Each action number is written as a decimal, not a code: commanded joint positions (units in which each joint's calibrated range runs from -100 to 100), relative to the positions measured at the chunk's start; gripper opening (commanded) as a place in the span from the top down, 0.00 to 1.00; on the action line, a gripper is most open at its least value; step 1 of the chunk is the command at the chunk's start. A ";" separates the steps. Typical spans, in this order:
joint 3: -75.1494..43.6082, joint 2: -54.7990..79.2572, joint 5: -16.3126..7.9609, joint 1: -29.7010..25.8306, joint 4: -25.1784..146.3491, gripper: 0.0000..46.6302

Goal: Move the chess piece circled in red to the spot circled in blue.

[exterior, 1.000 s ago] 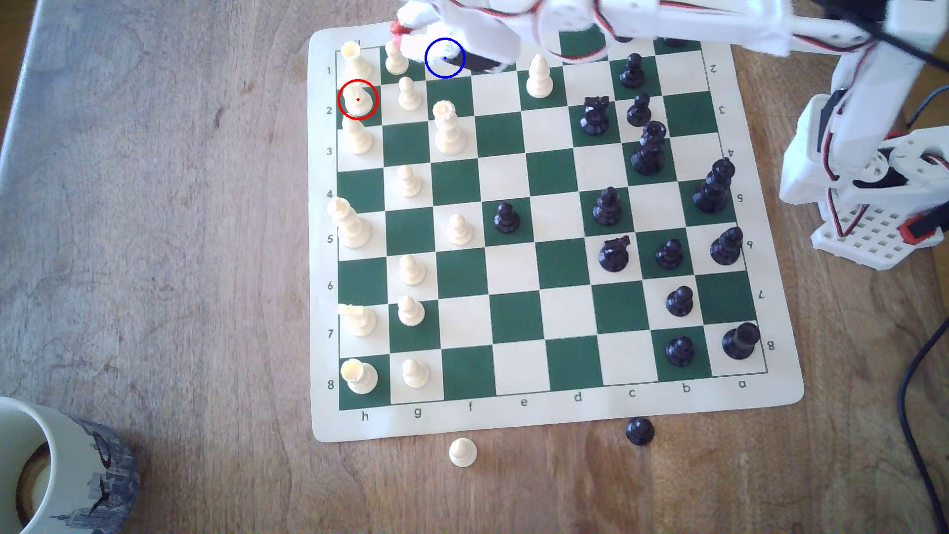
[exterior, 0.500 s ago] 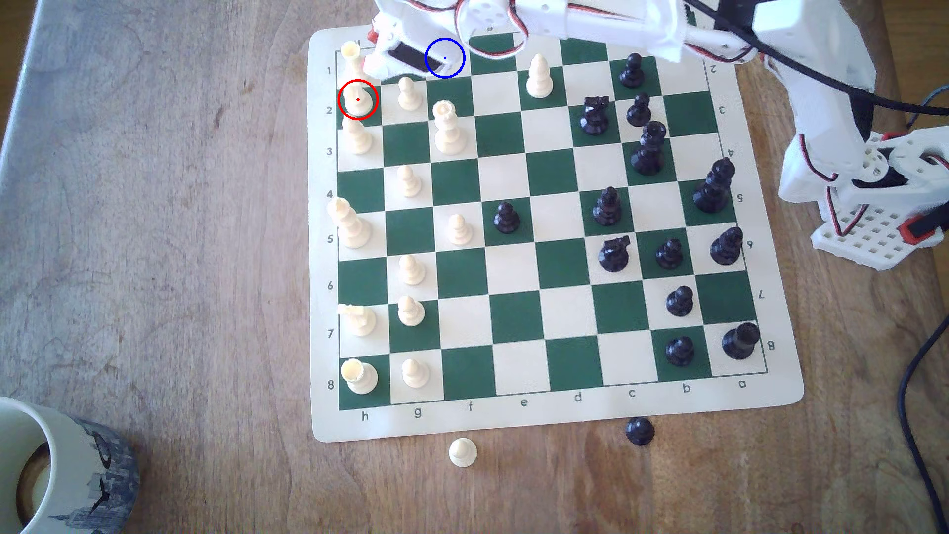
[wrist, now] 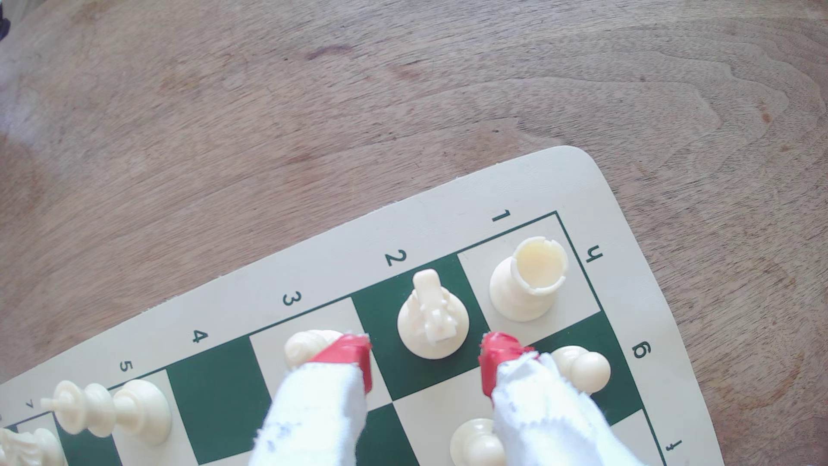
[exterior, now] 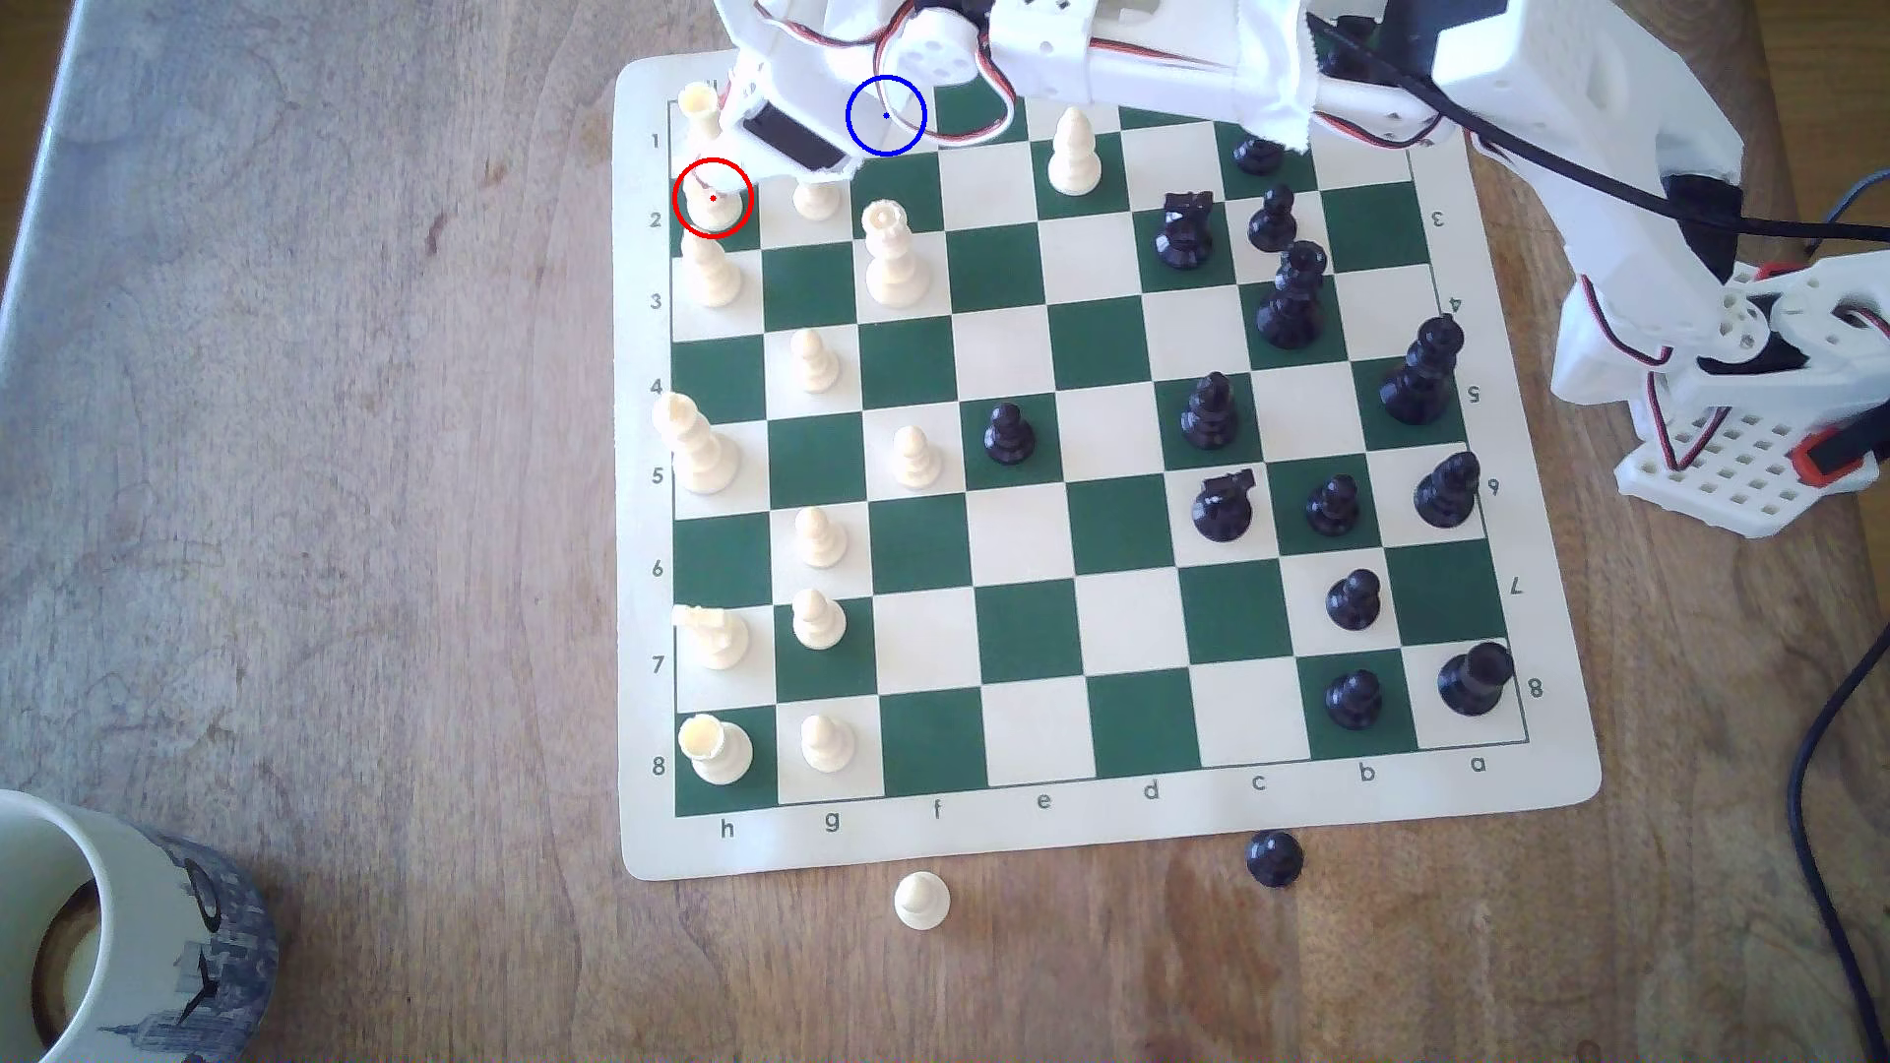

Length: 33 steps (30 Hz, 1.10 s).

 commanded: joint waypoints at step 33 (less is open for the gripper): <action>-13.66 8.22 -1.22 -0.12 -6.61 0.71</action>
